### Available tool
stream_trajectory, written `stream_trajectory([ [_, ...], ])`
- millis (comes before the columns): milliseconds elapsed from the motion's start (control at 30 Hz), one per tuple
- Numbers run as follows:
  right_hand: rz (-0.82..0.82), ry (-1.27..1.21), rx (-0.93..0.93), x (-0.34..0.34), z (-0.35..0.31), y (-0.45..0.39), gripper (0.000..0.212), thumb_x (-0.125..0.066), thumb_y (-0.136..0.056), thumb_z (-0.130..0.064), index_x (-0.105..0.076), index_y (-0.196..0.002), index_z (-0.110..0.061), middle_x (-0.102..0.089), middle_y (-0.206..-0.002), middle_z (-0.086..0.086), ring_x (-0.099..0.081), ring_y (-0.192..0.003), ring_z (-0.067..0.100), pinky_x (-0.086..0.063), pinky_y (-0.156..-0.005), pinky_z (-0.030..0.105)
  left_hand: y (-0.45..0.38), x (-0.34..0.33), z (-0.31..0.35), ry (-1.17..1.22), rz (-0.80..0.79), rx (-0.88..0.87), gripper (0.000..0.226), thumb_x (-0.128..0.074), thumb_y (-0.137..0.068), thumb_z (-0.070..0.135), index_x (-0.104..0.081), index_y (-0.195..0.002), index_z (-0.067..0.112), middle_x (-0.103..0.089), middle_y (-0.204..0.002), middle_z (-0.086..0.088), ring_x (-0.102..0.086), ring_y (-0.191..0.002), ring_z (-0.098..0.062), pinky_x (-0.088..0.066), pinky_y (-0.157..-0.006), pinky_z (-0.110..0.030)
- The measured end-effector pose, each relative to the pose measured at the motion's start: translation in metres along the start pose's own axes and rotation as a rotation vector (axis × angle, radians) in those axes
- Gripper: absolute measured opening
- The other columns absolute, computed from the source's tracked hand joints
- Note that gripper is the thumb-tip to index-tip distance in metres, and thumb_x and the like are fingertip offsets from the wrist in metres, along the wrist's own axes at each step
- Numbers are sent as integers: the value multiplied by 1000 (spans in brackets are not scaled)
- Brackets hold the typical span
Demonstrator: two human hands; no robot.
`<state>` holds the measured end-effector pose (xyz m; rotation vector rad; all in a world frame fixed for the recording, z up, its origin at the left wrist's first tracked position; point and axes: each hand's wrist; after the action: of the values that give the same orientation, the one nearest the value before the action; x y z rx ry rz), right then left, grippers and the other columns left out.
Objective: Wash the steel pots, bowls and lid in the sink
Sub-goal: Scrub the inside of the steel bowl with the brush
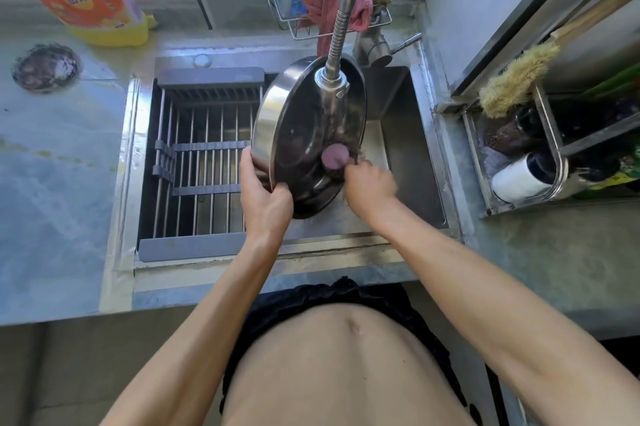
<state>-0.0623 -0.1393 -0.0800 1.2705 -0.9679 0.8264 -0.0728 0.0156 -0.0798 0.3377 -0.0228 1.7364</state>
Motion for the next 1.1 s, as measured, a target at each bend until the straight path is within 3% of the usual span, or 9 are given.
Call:
stream_trajectory([
  [100,15,79,-13,-1,4,-4,42,-37,-97,-6,-45,-139,-5,-61,-121,16,-64,-105,35,-50,-78,38,3,-4,-1,7,6,16,26,-53,-92,-4,-45,-94,21,-48,-82,3,-45,-69,-5,-47,-72,-34],
  [333,-272,-512,-7,18,-27,4,15,-54,-88,-12,-65,-99,-9,-63,-94,10,-60,-86,28,-47,-60,26,-12,-12,-7,57,-33,10,47,-71,-71,-4,-51,-107,18,-52,-77,17,-53,-80,-24,-52,-71,-43],
  [500,-200,-238,-96,16,-14,-9,37,-52,-93,-10,-57,-129,-11,-62,-123,13,-62,-110,33,-52,-86,37,-12,-7,-7,46,-34,-49,21,-60,-92,3,-50,-108,13,-48,-81,13,-47,-75,-7,-47,-73,-27],
  [633,-5,73,-22,18,-2,-14,36,-39,-98,-2,-55,-130,-5,-62,-124,14,-62,-112,32,-49,-79,34,-8,-8,-9,33,-40,-45,23,-57,-94,3,-50,-115,7,-48,-74,24,-45,-71,-1,-44,-70,-19],
  [767,-186,-153,-97,19,-17,-12,37,-48,-95,-6,-55,-131,-7,-61,-125,15,-61,-113,33,-49,-81,35,-15,-12,-7,49,-16,-29,28,-57,-88,5,-50,-115,7,-48,-84,10,-47,-78,-9,-45,-75,-28],
  [867,-299,-376,-4,25,-25,-10,27,-52,-92,-13,-62,-117,-7,-64,-99,10,-62,-92,29,-47,-63,24,-18,-15,-12,54,-55,23,57,-69,-80,9,-49,-133,10,-54,-88,16,-54,-86,-14,-53,-81,-38],
  [933,-326,-384,34,29,-25,-6,22,-50,-93,-10,-66,-109,-6,-60,-82,7,-57,-76,24,-38,-50,20,-18,-15,-15,84,-35,63,54,-68,-81,0,-55,-126,27,-53,-80,26,-51,-81,-8,-51,-81,-35],
  [1000,-304,-329,-35,26,-18,-7,28,-52,-93,-11,-63,-118,-6,-66,-104,13,-62,-92,29,-46,-64,25,-17,-15,-15,113,-20,62,44,-63,-86,1,-51,-103,40,-50,-76,24,-47,-76,-6,-46,-77,-27],
  [1100,-176,-152,-140,13,-6,-6,37,-45,-96,-7,-55,-131,-11,-62,-126,14,-60,-115,33,-46,-83,35,-8,-17,-16,111,-75,30,27,-60,-93,4,-53,-118,12,-48,-86,10,-46,-77,-8,-45,-76,-26],
])
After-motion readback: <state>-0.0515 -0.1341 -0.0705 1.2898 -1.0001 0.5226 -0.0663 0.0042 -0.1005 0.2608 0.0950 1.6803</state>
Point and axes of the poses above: each hand's wrist, its own y-axis away from the middle knuckle, its own x-axis out of the back of the hand, z = x × y
